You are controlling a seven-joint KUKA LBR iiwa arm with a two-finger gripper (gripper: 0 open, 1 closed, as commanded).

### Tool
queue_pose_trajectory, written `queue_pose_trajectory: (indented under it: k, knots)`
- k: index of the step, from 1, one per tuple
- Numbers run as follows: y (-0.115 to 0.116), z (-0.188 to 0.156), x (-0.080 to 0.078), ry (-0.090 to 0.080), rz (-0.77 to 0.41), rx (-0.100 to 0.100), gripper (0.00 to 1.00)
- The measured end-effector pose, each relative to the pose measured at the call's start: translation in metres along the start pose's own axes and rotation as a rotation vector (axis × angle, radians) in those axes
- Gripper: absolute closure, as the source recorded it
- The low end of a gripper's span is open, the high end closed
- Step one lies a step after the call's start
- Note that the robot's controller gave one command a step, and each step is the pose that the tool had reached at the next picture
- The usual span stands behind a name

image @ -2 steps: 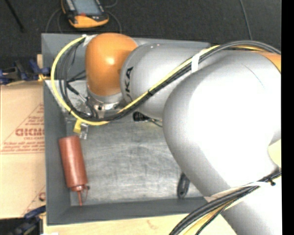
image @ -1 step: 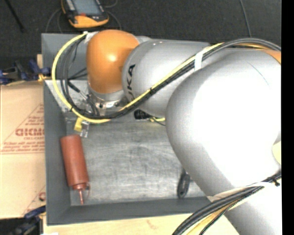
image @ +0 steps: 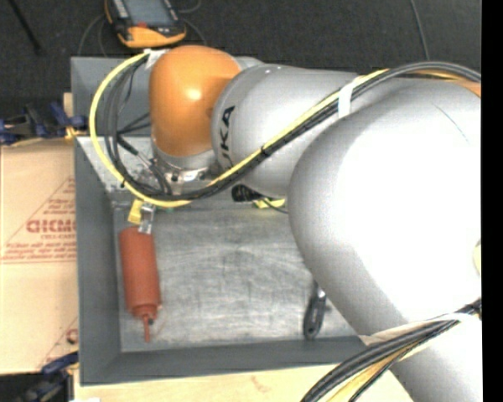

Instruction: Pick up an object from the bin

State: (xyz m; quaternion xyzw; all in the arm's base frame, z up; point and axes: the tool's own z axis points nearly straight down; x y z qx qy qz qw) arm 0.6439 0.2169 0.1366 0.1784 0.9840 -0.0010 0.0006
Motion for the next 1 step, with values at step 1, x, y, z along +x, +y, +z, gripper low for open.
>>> queue_pose_trajectory:
  k: [1]
  knots:
    - [0.0001,-0.0194,-0.0001,0.001,0.000,-0.001,1.00]
